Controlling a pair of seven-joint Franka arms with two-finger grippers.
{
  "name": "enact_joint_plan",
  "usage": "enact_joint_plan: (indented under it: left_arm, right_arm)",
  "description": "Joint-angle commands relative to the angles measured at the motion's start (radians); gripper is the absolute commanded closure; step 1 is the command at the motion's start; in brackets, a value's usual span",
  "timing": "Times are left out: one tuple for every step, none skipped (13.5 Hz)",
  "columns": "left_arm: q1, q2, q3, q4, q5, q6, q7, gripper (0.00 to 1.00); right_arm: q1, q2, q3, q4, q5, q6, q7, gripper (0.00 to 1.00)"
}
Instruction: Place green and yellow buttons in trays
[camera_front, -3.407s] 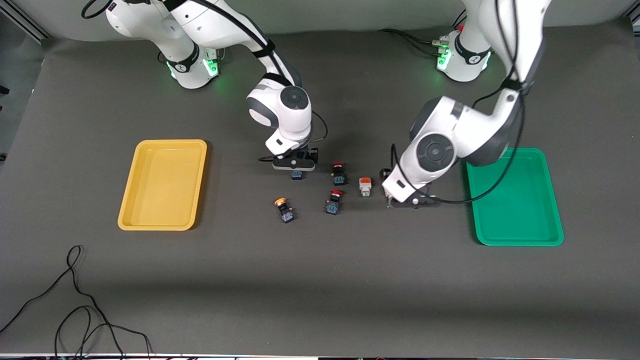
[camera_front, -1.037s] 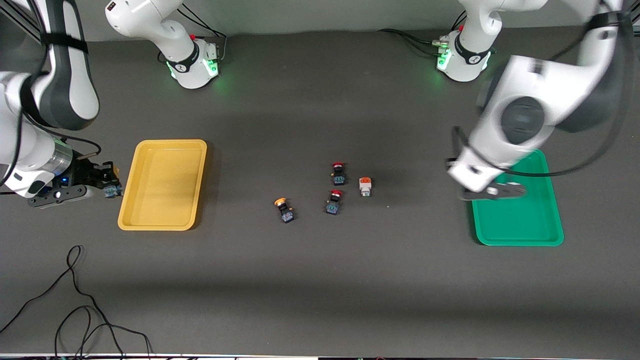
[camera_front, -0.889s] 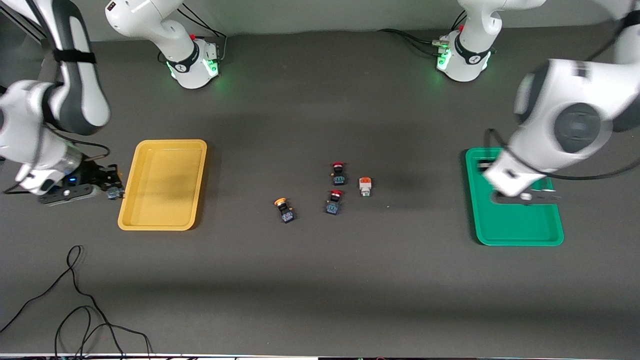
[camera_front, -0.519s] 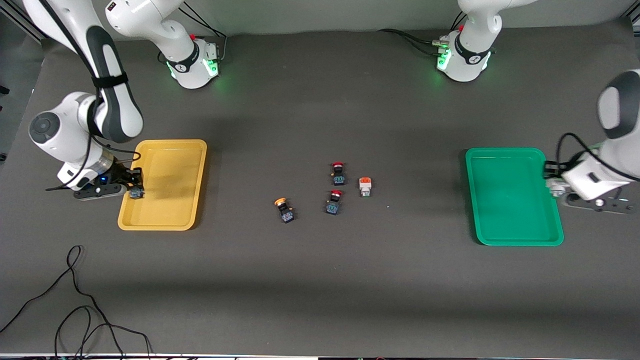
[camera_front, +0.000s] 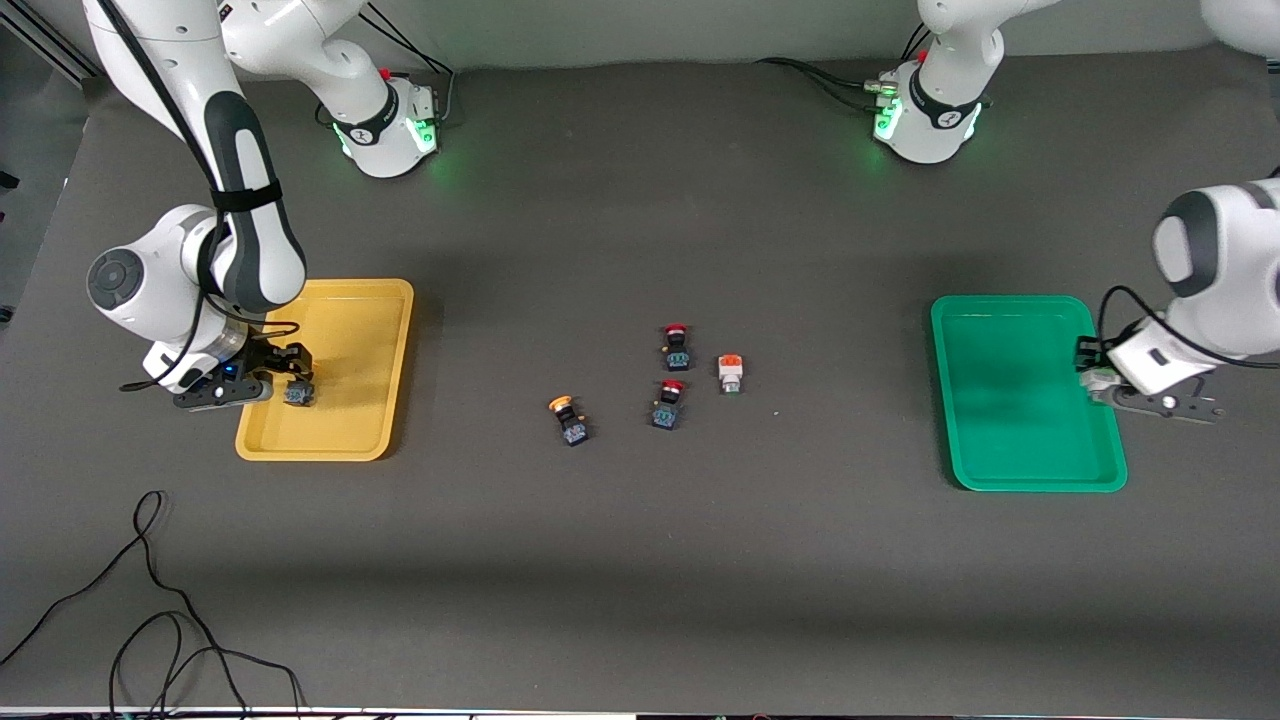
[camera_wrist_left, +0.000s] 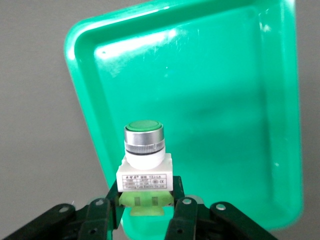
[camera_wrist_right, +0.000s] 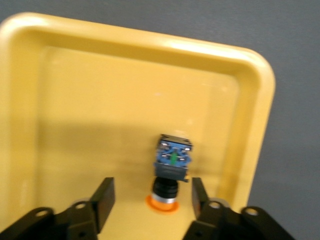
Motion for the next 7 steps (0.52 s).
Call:
enact_joint_plan:
  left_arm:
    - [0.043, 0.024, -0.01, -0.095, 0.02, 0.172, 0.01, 1.0]
    - [0.046, 0.052, -0.005, -0.112, 0.02, 0.23, 0.008, 1.0]
    - [0.055, 0.078, -0.001, -0.126, 0.02, 0.282, 0.008, 1.0]
    - [0.07, 0.097, -0.001, -0.128, 0.021, 0.307, 0.008, 1.0]
    - [0.077, 0.117, -0.002, -0.128, 0.02, 0.315, 0.002, 1.0]
    - [0.08, 0.135, -0.002, -0.126, 0.018, 0.326, -0.012, 1.0]
    - [0.083, 0.149, -0.001, -0.126, 0.012, 0.335, -0.029, 1.0]
  right_arm:
    - [0.012, -0.009, -0.014, 0.16, 0.001, -0.205, 0.057, 0.01]
    - [0.01, -0.004, -0.014, 0.242, -0.044, -0.297, 0.084, 0.0]
    - [0.012, -0.001, -0.011, 0.329, -0.104, -0.384, 0.153, 0.0]
    - [0.012, 0.0, -0.004, 0.409, -0.147, -0.461, 0.221, 0.0]
    - [0.013, 0.013, 0.024, 0.475, -0.157, -0.523, 0.271, 0.0]
    - [0.012, 0.022, 0.068, 0.523, -0.158, -0.545, 0.319, 0.0]
    - [0.012, 0.036, 0.105, 0.54, -0.158, -0.546, 0.353, 0.0]
